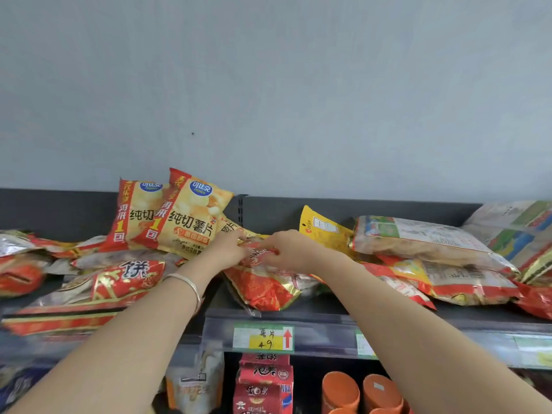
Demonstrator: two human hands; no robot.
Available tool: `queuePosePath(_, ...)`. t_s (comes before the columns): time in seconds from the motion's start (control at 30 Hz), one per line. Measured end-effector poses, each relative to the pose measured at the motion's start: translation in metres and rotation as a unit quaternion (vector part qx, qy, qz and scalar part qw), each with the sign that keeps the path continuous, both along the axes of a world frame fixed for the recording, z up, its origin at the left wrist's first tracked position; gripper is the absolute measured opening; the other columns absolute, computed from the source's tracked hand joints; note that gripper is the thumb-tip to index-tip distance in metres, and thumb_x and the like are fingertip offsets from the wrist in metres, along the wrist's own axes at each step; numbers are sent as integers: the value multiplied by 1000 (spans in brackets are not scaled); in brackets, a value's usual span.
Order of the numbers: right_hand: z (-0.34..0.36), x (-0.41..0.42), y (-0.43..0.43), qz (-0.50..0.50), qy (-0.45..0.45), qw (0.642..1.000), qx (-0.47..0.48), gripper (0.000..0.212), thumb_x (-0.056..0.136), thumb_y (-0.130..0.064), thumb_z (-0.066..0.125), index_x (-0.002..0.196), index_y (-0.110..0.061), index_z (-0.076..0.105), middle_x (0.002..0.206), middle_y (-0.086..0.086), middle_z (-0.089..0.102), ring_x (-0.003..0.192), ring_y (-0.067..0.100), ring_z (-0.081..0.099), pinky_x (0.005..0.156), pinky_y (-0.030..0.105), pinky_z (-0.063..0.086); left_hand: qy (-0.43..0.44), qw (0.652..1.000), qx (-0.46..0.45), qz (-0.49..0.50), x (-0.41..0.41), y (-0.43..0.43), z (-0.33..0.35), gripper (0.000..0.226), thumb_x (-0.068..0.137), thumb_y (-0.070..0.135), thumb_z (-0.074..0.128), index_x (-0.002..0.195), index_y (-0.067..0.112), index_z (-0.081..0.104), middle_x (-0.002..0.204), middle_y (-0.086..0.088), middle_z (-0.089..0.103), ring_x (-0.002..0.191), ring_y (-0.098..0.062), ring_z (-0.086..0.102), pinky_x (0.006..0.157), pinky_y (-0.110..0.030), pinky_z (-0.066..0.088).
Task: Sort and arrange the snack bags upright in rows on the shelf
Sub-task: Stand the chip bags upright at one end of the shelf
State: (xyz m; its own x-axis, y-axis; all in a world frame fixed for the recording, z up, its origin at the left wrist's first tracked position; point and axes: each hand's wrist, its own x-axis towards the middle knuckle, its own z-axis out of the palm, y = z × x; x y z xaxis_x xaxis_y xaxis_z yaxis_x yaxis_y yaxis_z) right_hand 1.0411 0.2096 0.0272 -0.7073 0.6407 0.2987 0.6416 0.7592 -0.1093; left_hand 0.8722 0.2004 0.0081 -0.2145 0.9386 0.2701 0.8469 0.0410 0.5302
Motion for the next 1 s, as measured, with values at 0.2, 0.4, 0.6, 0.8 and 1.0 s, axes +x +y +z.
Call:
queuePosePath(0.2,-7,-8,-3,-79,-87,993,1,36,96,-36,44,126,-21,57,124,4,56,113,27,53,90,46,48,-322,946,-16,36,0,-3,-21,58,88,21,63,137,11,35,134,-12,49,119,-30,48,102,-43,40)
queuePosePath(0.4,-21,13,9,-216,-91,972,28,30,97,-21,37,125,-22,49,122,8,51,111,32,52,79,42,40,-542,839,3,45,1,12,-27,54,83,9,67,131,1,43,127,-20,55,114,-34,53,101,-48,42)
queuePosePath(0.6,-29,16,16,-269,-61,961,18,23,95,-12,45,117,-14,51,115,9,57,102,29,57,77,38,49,-668,744,-18,2,14,12,-27,71,75,18,77,135,12,39,123,-18,57,105,-37,59,90,-53,49)
queuePosePath(0.8,-34,28,23,-302,-4,953,8,27,97,-12,40,122,-14,49,116,12,60,102,31,60,73,36,48,-637,767,-67,-40,38,8,-22,92,74,13,76,139,39,16,122,-14,50,93,-35,60,57,-50,56)
queuePosePath(1.0,-33,32,24,-331,55,942,10,30,96,-8,36,118,-12,56,113,14,62,100,33,61,72,35,45,-533,844,39,-44,29,1,12,100,76,-6,65,147,36,9,138,-12,42,91,-28,58,53,-35,53)
